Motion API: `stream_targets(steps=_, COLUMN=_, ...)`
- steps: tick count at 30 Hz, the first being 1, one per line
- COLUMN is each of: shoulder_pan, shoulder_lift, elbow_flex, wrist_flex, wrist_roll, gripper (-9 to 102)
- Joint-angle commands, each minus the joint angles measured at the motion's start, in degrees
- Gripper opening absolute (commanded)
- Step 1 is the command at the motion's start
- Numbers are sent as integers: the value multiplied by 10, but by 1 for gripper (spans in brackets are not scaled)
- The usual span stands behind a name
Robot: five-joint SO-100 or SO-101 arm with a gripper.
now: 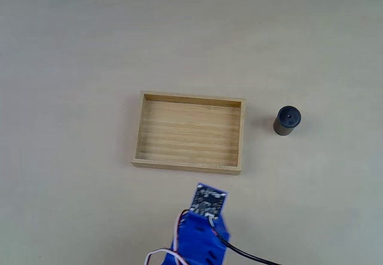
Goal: Place the black cylinder in the wooden box then return to rest.
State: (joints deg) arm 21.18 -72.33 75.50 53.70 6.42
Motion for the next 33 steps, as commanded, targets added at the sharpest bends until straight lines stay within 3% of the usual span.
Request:
stream_targets(steps=1, shoulder_pan=53, shoulder_lift=91, elbow_flex=-86, wrist_flex=-104, wrist_roll=19, gripper=16)
stream_targets(steps=9, shoulder_pan=90, shoulder_lift=272, elbow_flex=-201, wrist_flex=-176, wrist_roll=19, gripper=24)
stream_targets(steps=33, shoulder_pan=66, shoulder_lift=683, elbow_flex=-533, wrist_flex=-309, wrist_roll=18, gripper=25)
